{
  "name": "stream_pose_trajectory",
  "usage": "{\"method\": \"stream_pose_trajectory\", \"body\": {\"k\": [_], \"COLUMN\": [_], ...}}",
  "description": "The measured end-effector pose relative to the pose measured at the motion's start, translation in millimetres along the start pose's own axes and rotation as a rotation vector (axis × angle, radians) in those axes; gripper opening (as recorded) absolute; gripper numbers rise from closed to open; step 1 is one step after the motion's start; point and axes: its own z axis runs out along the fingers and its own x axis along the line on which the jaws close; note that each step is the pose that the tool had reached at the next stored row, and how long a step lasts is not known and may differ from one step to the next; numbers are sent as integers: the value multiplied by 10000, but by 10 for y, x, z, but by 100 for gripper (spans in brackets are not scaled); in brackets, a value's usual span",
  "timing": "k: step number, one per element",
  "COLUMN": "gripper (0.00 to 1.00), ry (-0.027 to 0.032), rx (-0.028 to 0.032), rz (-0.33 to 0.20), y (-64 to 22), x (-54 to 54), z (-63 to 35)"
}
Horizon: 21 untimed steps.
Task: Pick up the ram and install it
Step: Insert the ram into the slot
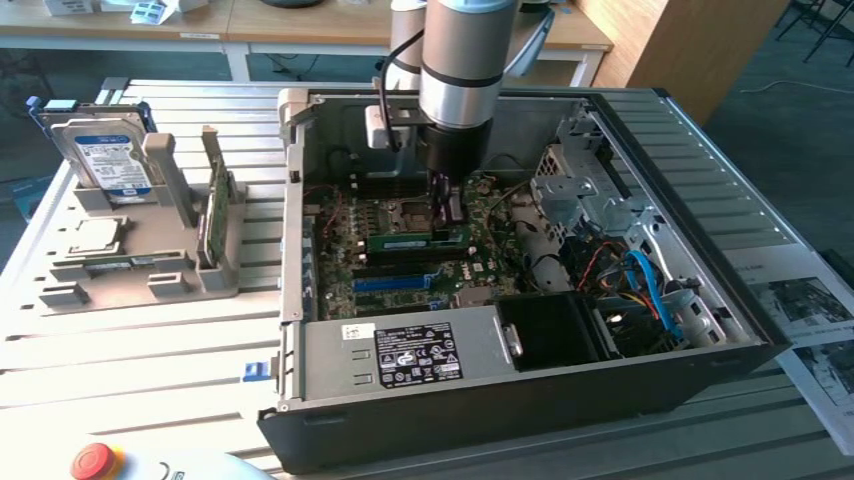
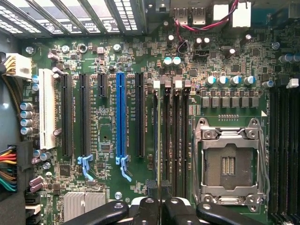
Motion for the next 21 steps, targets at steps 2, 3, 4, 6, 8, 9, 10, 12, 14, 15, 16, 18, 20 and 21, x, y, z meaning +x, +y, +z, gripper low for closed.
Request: {"method": "stream_pose_trajectory", "body": {"k": [2, 3, 4, 6, 8, 9, 10, 12, 14, 15, 16, 18, 20, 21], "gripper": [12, 12, 12, 12, 12, 12, 12, 12, 12, 12, 12, 12, 12, 12], "ry": [1, 1, 1, 1, 1, 1, 1, 2, 0, 1, 1, 3, 1, 1], "rx": [-1, -1, -1, -1, -1, -1, -1, -1, 0, -1, -1, -2, -1, -1], "rz": [1, 1, 2, 1, 1, 1, 1, 1, 0, 0, 0, 0, 1, 1], "y": [-3, -4, -4, -4, -4, -4, -4, -3, -3, -3, -3, -3, -3, -3], "x": [1, 1, 1, 2, 1, 1, 0, 0, -1, -2, -2, -1, -2, -2], "z": [0, 0, 0, 3, 14, 21, 27, 40, 54, 60, 66, 67, 68, 68]}}
